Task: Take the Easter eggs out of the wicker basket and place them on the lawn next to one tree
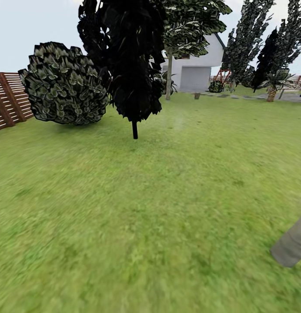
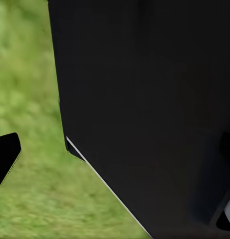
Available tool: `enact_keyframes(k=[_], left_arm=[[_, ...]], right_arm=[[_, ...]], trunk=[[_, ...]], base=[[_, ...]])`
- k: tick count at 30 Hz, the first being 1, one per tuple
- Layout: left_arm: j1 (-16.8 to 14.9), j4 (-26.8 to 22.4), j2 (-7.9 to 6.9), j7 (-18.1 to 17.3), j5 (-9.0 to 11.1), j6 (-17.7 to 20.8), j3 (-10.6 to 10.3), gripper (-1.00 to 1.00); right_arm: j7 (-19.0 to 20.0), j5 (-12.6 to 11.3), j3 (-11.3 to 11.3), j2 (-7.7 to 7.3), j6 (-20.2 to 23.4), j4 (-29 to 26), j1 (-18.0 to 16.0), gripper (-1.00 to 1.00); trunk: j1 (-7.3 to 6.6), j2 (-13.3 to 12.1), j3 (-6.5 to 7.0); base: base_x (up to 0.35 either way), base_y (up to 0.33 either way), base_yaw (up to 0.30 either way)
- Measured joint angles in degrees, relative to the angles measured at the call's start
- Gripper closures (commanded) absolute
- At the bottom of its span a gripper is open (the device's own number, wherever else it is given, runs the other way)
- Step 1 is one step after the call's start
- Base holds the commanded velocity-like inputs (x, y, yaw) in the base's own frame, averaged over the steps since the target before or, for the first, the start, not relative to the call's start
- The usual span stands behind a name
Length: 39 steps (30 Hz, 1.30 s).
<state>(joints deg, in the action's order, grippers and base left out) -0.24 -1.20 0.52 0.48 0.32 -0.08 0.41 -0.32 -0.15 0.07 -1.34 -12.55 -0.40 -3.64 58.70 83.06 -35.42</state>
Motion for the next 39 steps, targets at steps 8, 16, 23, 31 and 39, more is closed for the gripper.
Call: enact_keyframes(k=[8,16,23,31,39], left_arm=[[0.0,0.0,0.0,0.0,0.0,0.0,0.04,-1.0],[0.0,0.0,0.0,0.0,0.0,0.0,0.03,-1.0],[0.0,0.01,0.0,0.0,0.0,0.0,0.04,-1.0],[0.0,-0.01,0.0,0.0,0.0,0.0,0.03,-1.0],[0.0,0.03,0.0,0.0,0.0,0.0,0.02,-1.0]], right_arm=[[0.0,0.0,0.0,0.01,0.0,0.0,0.0,-1.0],[0.0,-0.01,0.0,-0.02,0.0,0.0,0.02,-1.0],[0.0,0.0,0.0,-0.02,0.0,0.0,-0.01,-1.0],[0.0,-0.01,0.0,-0.02,0.0,0.0,0.04,-1.0],[0.0,-0.01,0.0,-0.02,0.0,0.0,0.0,-1.0]], trunk=[[0.0,0.0,0.0],[0.0,0.0,0.0],[0.0,0.0,0.0],[0.0,0.0,0.0],[0.0,0.0,0.0]], base=[[0.34,0.0,0.0],[0.34,0.0,0.0],[0.34,0.0,0.0],[0.34,0.0,0.0],[0.34,0.0,0.0]])
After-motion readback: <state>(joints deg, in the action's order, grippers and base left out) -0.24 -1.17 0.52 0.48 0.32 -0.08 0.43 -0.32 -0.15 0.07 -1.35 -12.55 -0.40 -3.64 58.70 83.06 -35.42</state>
